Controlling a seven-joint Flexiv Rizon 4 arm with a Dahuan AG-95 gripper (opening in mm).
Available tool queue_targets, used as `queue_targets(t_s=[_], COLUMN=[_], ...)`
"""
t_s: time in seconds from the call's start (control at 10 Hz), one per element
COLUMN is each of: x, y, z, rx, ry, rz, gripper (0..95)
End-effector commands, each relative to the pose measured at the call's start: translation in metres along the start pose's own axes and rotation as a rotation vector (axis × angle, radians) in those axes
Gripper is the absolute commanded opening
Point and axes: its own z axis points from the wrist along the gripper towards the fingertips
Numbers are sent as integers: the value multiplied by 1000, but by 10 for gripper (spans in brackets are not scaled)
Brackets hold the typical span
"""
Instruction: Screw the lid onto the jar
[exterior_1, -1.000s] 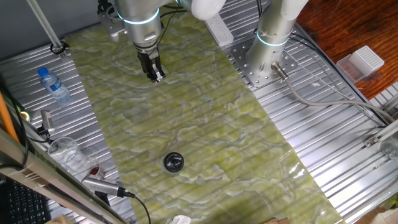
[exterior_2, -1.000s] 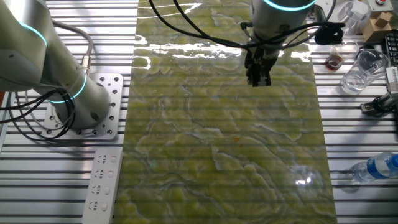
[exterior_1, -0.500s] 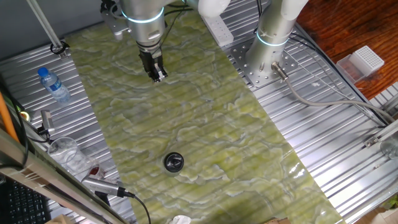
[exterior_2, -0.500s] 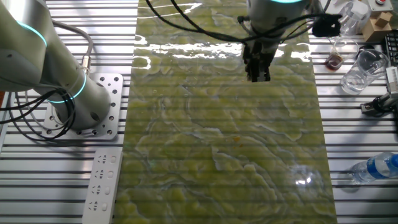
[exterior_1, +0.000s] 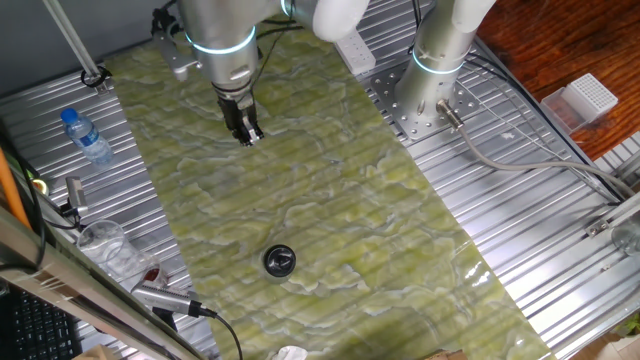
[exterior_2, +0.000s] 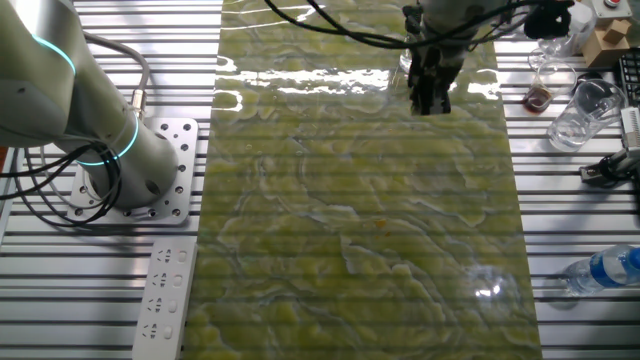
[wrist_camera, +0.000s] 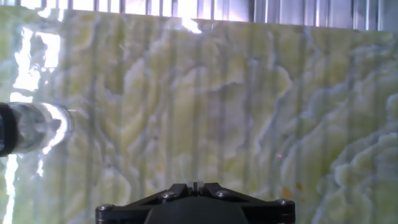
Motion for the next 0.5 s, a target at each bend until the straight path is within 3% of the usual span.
queue_targets(t_s=[0.1,0.3,0.5], x=[-2,-7,-9], y=[8,25,41], z=[2,5,8], rx=[-15,-12,-10], ry=[-36,-31,-24], rz=[-38,-102,-96], gripper=[0,0,0])
